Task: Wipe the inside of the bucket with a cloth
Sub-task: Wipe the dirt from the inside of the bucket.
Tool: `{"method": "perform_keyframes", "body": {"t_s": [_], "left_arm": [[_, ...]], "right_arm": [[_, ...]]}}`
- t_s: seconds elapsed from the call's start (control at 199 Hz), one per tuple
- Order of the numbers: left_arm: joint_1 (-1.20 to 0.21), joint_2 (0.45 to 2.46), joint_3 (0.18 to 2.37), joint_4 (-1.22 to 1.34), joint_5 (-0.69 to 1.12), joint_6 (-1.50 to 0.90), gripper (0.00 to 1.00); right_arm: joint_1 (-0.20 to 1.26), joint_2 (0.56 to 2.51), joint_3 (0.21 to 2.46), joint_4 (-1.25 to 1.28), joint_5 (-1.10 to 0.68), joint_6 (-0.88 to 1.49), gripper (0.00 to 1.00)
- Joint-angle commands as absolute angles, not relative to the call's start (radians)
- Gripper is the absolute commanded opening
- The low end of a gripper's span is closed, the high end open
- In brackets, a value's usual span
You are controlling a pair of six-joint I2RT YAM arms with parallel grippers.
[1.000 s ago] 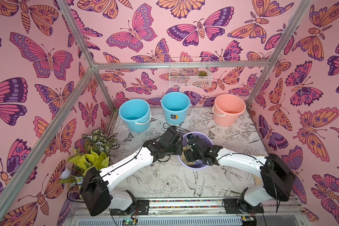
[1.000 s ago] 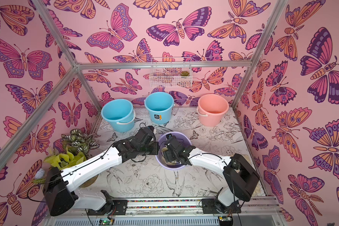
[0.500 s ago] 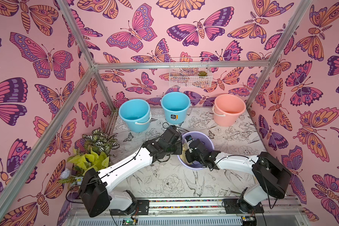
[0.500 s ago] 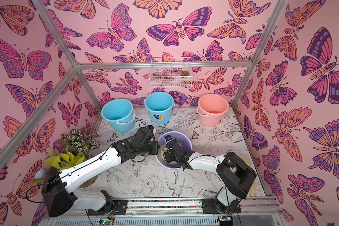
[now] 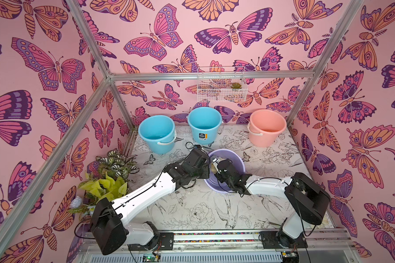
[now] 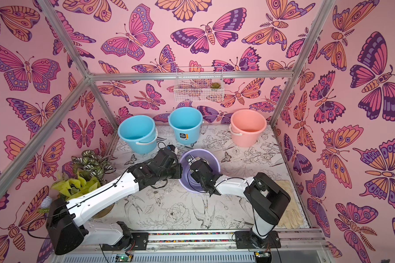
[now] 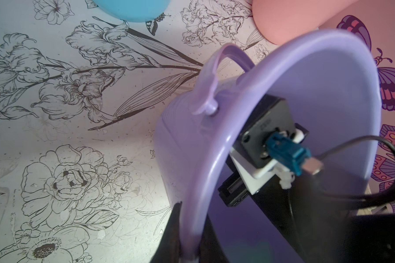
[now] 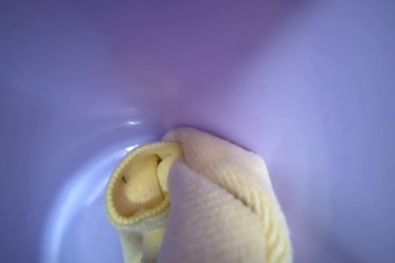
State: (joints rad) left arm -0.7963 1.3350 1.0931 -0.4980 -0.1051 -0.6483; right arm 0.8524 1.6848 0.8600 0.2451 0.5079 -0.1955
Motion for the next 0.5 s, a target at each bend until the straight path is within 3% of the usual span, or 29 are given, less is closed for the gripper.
{"method": "perform_keyframes", "body": {"t_s": [0.0,0.226,0.497], "left_arm": [[-0.819,1.317,1.07,-0.548,0.004,-0.634,0.0],[-0.819,1.313,1.071,-0.564,-0.025,-0.63,0.0],[-0.821,1.308,1.066,-0.569,-0.05,-0.632,0.0]], "right_arm": [[0.845,1.705,0.924,0.182,0.651,-0.431,0.0],[0.843,1.684,0.944,-0.092,0.617,-0.619,0.0],[0.789,1.664,1.038,-0.566,0.229,-0.575,0.0]]}}
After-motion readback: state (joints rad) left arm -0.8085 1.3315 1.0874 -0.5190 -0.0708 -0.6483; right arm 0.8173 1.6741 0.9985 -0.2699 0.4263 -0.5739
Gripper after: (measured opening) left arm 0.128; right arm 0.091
